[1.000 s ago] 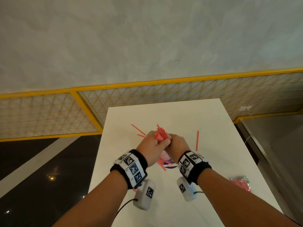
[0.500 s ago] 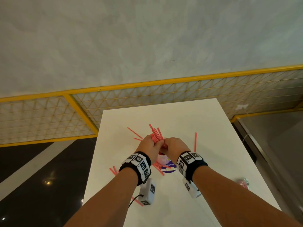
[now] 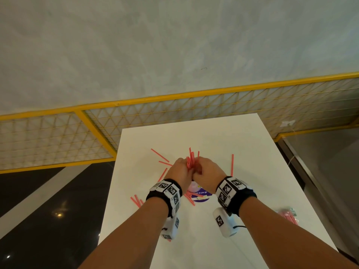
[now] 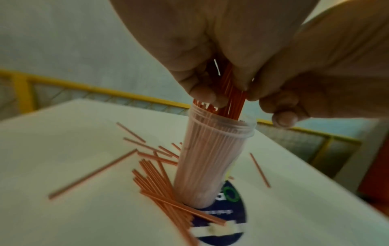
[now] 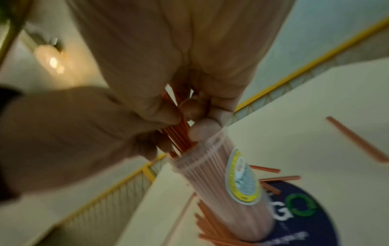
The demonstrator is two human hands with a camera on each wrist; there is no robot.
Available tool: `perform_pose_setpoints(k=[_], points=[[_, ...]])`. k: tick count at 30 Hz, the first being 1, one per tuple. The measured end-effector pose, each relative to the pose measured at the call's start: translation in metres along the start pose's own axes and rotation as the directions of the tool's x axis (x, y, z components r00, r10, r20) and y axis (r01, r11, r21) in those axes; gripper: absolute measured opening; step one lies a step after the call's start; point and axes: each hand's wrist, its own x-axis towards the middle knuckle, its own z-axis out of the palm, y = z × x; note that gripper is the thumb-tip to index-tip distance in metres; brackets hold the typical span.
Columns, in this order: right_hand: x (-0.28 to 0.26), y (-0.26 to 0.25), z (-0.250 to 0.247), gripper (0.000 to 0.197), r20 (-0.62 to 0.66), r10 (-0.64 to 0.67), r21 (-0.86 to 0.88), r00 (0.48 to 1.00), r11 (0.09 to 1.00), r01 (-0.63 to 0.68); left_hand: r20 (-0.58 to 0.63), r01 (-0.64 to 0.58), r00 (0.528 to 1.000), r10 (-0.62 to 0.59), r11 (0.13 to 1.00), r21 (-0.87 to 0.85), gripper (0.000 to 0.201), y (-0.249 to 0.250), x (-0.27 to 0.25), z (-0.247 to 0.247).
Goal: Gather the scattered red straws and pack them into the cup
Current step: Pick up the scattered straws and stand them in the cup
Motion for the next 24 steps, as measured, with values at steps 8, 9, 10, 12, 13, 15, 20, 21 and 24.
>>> perform_pose_setpoints(k=[8,9,10,12,13,15,20,21,24], points=[[-0.011,-0.005,-0.007,0.016,-0.092,-0.054,-0.021,0.994,0.998,0.052,0.016,0.023,1.0,-0.024,0.998,0.06,0.022,-0.006,0.001,0.003],[-0.01,-0.001,-0.006,0.015,-0.097,-0.061,-0.038,0.993,0.998,0.057,0.016,0.01,1.0,-0.012,0.993,0.12,0.025,-0.007,0.003,0.004],[-0.01,0.001,-0.005,0.015,-0.093,-0.054,-0.046,0.994,0.998,0.05,0.016,0.002,1.0,-0.005,0.989,0.146,0.025,-0.007,0.003,0.004],[-0.009,0.007,-0.002,0.018,-0.088,-0.043,-0.061,0.995,0.997,0.038,0.01,0.019,1.0,-0.02,0.992,0.122,0.023,-0.008,0.003,0.009],[-0.008,0.008,-0.001,0.02,-0.08,-0.046,-0.092,0.996,0.995,0.038,-0.001,0.034,0.999,-0.034,0.995,0.09,0.024,-0.01,0.002,0.012],[-0.008,0.007,0.0,0.022,-0.062,-0.06,-0.174,0.996,0.983,0.048,-0.009,0.052,0.999,-0.052,0.998,0.022,0.03,-0.011,0.001,0.015],[-0.005,0.004,0.001,0.022,0.004,-0.02,-0.332,1.0,0.943,0.02,-0.021,0.027,0.999,-0.029,0.997,-0.072,0.013,-0.011,0.001,0.016],[-0.004,0.004,0.001,0.023,0.015,-0.005,-0.342,1.0,0.94,0.01,-0.02,0.042,0.999,-0.045,0.995,-0.095,0.007,-0.012,-0.001,0.016],[-0.005,0.004,0.005,0.026,0.037,0.046,-0.383,0.998,0.923,-0.028,-0.001,0.019,1.0,-0.019,0.988,-0.156,0.008,-0.021,-0.006,0.02]])
